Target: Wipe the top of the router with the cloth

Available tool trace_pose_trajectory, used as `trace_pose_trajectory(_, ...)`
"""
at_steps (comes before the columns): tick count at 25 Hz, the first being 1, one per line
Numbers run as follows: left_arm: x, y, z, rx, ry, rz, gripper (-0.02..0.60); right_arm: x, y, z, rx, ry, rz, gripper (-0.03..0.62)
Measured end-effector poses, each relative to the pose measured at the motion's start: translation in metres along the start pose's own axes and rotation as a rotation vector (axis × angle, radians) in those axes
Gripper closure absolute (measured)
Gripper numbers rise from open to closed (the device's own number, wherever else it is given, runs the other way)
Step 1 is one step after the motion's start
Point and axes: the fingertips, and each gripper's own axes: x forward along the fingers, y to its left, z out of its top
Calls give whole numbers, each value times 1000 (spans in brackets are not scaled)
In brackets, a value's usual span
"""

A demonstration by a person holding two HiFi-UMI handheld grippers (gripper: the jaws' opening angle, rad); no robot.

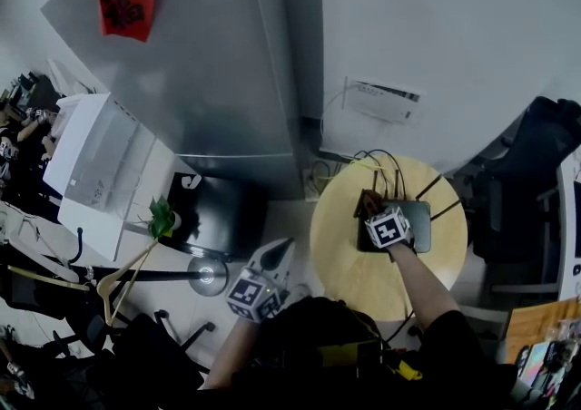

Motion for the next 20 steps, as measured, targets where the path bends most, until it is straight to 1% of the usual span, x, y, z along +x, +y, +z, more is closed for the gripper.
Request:
trace_pose_trajectory(3, -6, 8, -6, -10, 8, 26, 581, 15, -10, -2, -12, 65, -44, 531)
trace_pose_trajectory(5, -10, 15, -10, -14, 18, 49, 581, 19, -18, -6, -17, 127, -95, 531)
trace_pose_trajectory(7, -13, 21, -11, -16, 21, 71, 581, 19, -24, -7, -22, 158, -141, 531)
trace_pose_trajectory(9, -16, 25, -11, -20, 18, 86, 581, 21, -24, -5, -23, 152, -159, 531)
trace_pose_trajectory(11, -17, 28, -11, -29, 15, 96, 581, 23, -24, -4, -5, 141, -159, 531)
trace_pose_trajectory(14, -17, 26, -12, -36, 21, 91, 581, 34, -21, -6, 53, 113, -121, 531)
trace_pose_trajectory(16, -16, 26, -11, -31, 19, 82, 581, 33, -23, -3, 97, 84, -117, 531)
trace_pose_trajectory(17, -16, 25, -10, -29, 17, 78, 581, 30, -25, 1, 108, 61, -128, 532)
trace_pose_trajectory(20, -16, 25, -8, -26, 3, 64, 581, 17, -30, 13, 98, -9, -180, 532)
